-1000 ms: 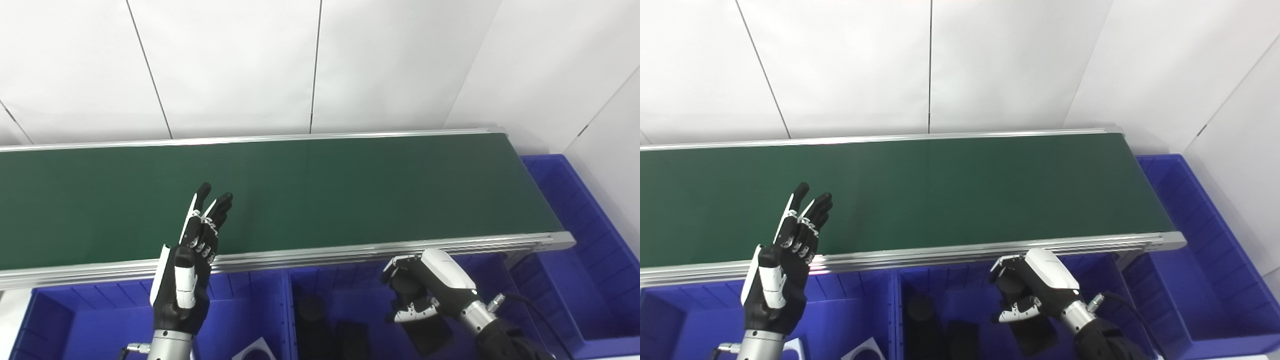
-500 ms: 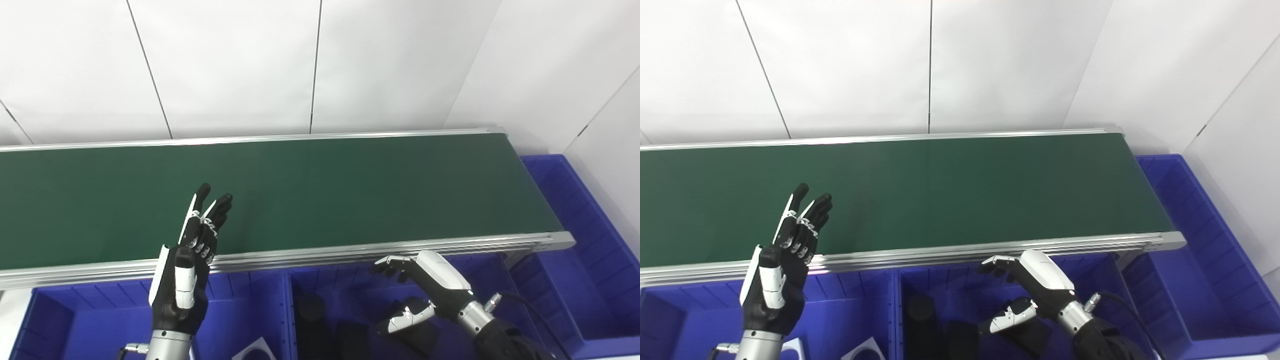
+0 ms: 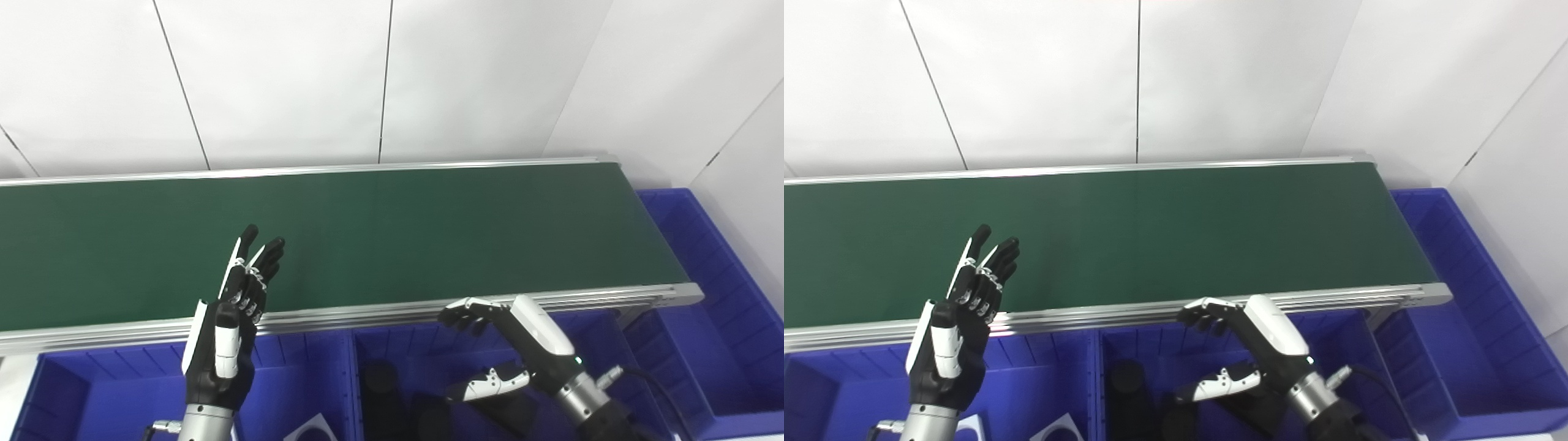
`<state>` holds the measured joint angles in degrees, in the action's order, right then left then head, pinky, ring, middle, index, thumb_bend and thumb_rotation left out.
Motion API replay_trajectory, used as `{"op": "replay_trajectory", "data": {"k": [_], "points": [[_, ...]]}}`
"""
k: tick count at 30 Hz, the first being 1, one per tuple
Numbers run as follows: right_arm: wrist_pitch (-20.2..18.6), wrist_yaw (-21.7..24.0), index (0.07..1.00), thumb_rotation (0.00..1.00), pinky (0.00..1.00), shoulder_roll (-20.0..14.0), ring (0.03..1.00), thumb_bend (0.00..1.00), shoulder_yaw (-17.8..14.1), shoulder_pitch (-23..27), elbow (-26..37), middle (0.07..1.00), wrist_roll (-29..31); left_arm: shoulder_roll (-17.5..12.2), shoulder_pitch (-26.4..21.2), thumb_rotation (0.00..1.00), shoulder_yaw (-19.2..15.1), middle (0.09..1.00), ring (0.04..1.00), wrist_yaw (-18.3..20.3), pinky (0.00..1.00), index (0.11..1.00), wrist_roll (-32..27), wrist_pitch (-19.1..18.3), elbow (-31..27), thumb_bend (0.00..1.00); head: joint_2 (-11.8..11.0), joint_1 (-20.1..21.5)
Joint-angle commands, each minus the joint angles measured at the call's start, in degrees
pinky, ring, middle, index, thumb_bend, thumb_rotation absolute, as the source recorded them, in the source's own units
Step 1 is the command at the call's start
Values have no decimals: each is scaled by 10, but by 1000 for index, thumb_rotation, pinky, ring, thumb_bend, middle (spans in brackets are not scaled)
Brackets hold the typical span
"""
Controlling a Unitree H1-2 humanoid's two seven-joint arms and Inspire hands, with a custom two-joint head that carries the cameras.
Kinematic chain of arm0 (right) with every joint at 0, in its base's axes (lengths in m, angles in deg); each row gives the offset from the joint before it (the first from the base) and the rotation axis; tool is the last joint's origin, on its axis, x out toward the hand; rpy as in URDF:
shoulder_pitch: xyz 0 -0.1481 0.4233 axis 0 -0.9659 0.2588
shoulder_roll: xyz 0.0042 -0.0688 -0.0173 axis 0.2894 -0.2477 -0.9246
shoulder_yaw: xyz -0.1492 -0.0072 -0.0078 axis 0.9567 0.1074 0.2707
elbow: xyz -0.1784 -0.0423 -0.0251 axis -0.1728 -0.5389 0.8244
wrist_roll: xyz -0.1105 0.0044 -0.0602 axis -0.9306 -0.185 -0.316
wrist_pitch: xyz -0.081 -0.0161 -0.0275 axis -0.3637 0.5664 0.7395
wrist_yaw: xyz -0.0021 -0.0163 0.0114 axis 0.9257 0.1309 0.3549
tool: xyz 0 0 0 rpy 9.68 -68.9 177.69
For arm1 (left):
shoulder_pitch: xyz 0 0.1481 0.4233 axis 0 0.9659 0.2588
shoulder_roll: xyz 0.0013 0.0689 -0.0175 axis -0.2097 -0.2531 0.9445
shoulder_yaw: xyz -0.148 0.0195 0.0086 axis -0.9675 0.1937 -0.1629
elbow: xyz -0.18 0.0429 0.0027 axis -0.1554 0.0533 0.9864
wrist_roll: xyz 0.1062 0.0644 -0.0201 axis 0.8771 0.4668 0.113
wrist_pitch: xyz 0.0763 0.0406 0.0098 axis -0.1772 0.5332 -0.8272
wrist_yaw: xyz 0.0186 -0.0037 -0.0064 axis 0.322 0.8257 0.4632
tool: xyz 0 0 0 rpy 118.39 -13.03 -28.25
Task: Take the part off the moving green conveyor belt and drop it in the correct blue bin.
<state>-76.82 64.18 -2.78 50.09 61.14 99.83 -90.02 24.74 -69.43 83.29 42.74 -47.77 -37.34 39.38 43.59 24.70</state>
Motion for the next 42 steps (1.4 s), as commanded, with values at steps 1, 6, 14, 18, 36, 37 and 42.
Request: {"op": "replay_trajectory", "data": {"k": [1, 6, 14, 18, 36, 37, 42], "points": [[-7, -17, 686, 610, 484, 31, 582, 1000, -11, -7, 49, 675, 39, 5, -5, 975, 0, 897, 925, 4, 948, 1000, 2, 15, -16, 748, 0, -1], [3, -30, 711, 635, 495, 90, 591, 1000, -12, -24, 78, 710, 67, -3, -6, 984, 3, 900, 925, 16, 958, 1000, 0, 26, -3, 737, 1, -17], [29, -52, 767, 789, 633, 185, 716, 1000, 5, -28, 56, 781, 134, -13, -3, 987, 2, 895, 909, 27, 924, 1000, 8, 54, 16, 713, -5, -49], [54, -64, 839, 877, 783, 217, 826, 986, 12, -27, 20, 848, 150, -16, 3, 989, 4, 884, 898, 28, 905, 1000, 31, 73, 21, 707, -2, -81], [42, -58, 887, 884, 854, 227, 888, 981, 43, -39, -6, 902, 167, -9, 35, 963, 25, 871, 884, 20, 901, 1000, 90, 117, 33, 669, 27, -161], [40, -57, 888, 882, 853, 225, 888, 977, 44, -40, -4, 901, 169, -9, 38, 964, 26, 871, 882, 19, 896, 1000, 92, 120, 35, 665, 31, -161], [30, -52, 890, 885, 851, 219, 890, 974, 47, -41, 5, 898, 180, -4, 45, 971, 30, 869, 880, 17, 883, 1000, 99, 116, 26, 659, 41, -166]]}}
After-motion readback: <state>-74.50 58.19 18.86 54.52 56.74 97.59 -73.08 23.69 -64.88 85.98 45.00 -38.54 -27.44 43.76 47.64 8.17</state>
